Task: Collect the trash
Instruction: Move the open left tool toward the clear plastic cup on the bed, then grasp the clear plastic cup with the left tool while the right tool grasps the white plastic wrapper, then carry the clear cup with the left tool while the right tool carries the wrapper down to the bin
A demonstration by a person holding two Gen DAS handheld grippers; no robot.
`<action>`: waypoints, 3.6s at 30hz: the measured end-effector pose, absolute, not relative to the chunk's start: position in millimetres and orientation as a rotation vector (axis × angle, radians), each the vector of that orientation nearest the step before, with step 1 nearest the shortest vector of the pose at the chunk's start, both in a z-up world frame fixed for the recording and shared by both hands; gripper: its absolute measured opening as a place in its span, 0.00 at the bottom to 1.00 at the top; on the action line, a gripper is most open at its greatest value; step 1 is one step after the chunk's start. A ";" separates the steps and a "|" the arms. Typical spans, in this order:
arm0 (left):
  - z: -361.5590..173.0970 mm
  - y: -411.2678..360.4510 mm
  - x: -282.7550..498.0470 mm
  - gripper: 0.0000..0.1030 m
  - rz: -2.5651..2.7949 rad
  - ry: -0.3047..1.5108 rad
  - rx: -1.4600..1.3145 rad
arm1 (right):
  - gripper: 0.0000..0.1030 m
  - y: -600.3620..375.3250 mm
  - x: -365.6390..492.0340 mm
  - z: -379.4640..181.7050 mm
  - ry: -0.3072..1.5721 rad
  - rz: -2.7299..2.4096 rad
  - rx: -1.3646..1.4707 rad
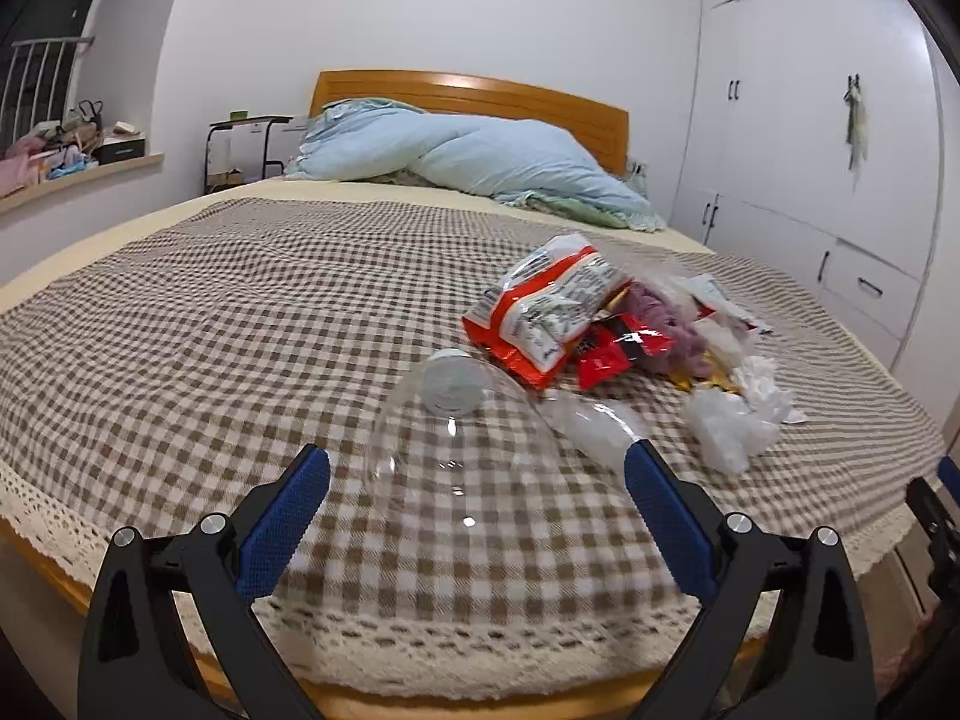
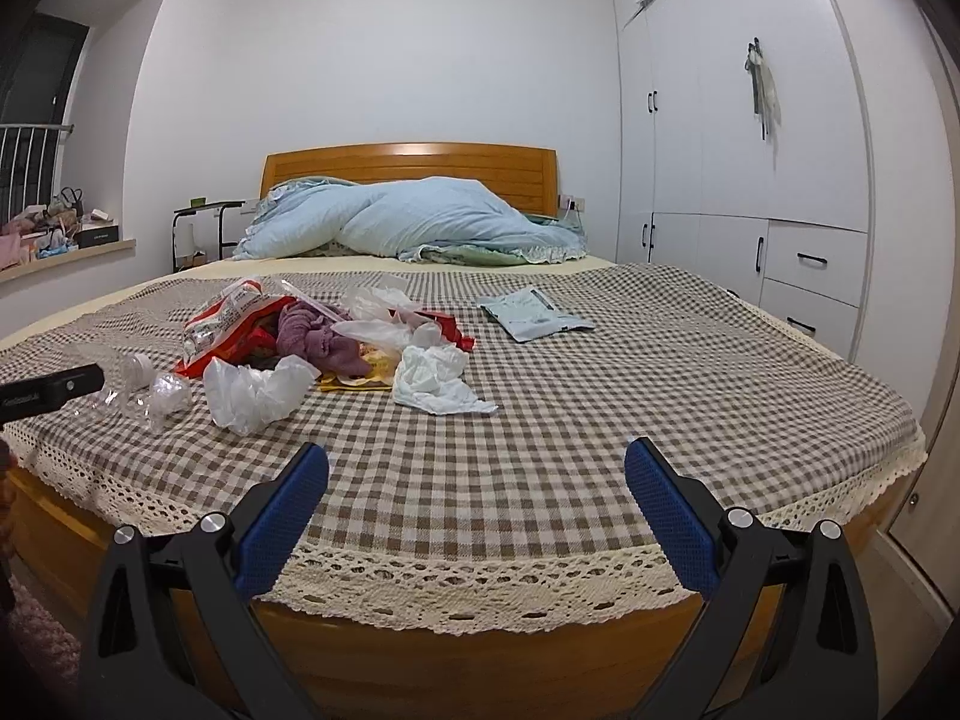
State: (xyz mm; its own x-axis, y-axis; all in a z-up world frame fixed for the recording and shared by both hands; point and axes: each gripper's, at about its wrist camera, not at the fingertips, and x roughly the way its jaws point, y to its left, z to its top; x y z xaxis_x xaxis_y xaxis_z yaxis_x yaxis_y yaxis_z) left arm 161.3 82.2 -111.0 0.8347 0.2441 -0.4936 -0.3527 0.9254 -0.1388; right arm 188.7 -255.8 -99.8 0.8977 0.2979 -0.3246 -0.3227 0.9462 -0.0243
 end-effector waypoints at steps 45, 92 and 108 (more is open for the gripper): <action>-93.0 106.9 163.8 0.57 0.166 0.474 -0.358 | 0.58 -105.7 258.5 -106.0 0.562 0.484 -0.126; -76.5 76.7 113.2 0.57 0.042 0.355 -0.266 | 0.25 -182.8 190.6 -67.5 0.468 0.466 -0.091; -75.5 51.5 92.3 0.57 -0.034 0.320 -0.196 | 0.25 -205.0 166.8 -78.7 0.500 0.472 -0.084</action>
